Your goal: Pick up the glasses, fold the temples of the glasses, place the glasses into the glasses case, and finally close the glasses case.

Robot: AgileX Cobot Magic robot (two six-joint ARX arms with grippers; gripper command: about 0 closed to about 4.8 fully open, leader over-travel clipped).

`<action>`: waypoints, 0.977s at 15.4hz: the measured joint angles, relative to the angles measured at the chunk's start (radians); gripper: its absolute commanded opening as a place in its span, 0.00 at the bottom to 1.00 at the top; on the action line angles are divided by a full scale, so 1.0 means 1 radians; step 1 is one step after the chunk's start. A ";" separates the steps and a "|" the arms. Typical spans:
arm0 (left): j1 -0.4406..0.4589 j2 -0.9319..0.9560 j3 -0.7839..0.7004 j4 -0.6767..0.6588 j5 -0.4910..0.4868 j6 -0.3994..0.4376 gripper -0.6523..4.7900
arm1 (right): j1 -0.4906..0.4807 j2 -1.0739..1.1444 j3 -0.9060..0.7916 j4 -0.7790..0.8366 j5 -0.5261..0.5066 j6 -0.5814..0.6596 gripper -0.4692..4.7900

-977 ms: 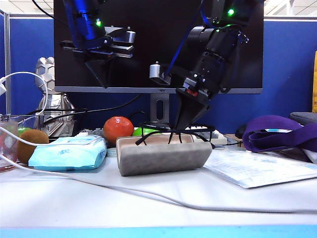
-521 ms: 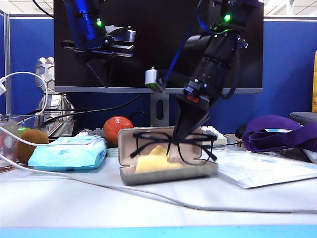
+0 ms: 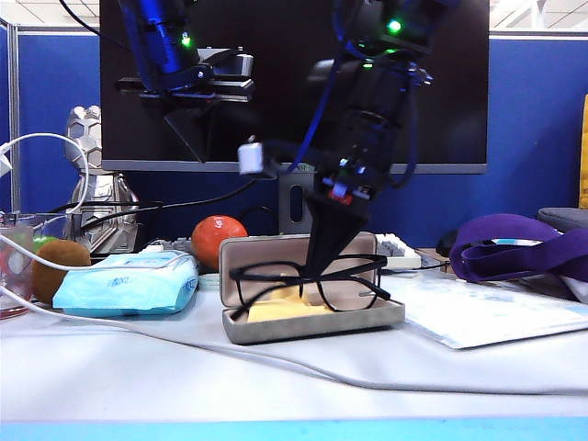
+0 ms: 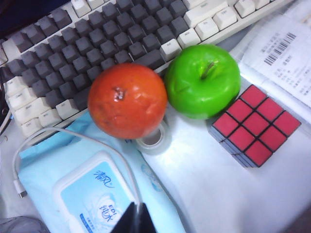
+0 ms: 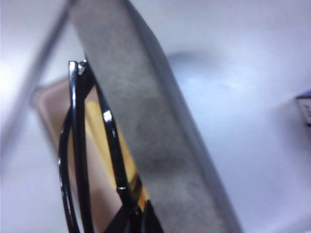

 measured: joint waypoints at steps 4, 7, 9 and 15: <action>0.000 0.000 0.000 0.000 0.043 -0.005 0.15 | 0.032 -0.003 0.000 0.039 0.106 -0.008 0.09; 0.000 0.000 0.000 0.000 0.045 -0.005 0.15 | 0.057 -0.007 0.000 0.045 0.144 -0.025 0.09; 0.000 0.000 0.000 0.000 0.045 -0.005 0.15 | 0.062 -0.022 -0.002 0.046 0.153 -0.026 0.09; 0.000 0.000 0.000 0.000 0.045 -0.005 0.15 | 0.061 -0.043 -0.004 0.086 0.152 -0.048 0.09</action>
